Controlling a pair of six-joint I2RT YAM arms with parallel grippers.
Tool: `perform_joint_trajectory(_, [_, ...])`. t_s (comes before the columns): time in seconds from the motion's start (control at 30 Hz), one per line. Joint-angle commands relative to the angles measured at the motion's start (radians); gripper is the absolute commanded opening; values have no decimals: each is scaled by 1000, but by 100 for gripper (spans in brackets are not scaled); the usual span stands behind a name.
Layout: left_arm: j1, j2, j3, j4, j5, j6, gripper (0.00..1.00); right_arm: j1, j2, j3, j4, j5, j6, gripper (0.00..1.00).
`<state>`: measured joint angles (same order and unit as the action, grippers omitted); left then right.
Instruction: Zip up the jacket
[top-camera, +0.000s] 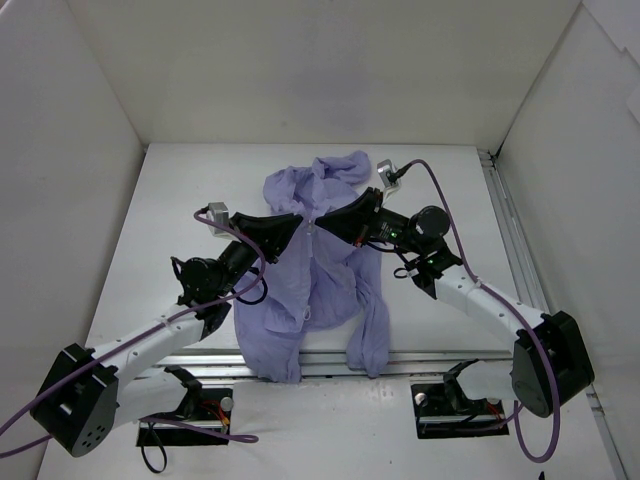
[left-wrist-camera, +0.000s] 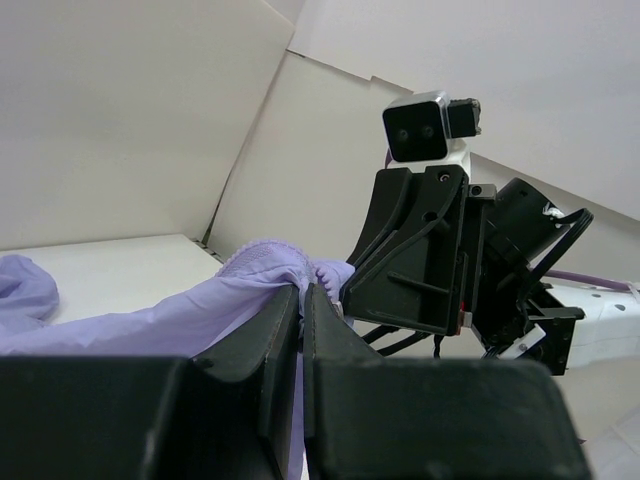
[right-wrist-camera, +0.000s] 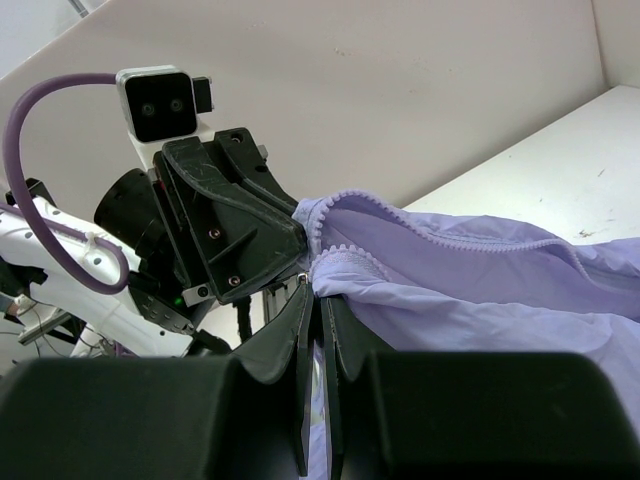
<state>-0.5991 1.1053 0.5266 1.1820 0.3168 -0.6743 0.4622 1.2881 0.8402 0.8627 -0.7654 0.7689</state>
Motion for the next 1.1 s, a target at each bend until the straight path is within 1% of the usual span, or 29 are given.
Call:
perform_joint_trajectory(0.0, [9,-15,24,125,22,-19,0,-7,-1,23,104,-3,9,0])
perform_joint_trajectory(1.07, [9,2,18,159,51,-41,0,-2,5,37,113,14,24,0])
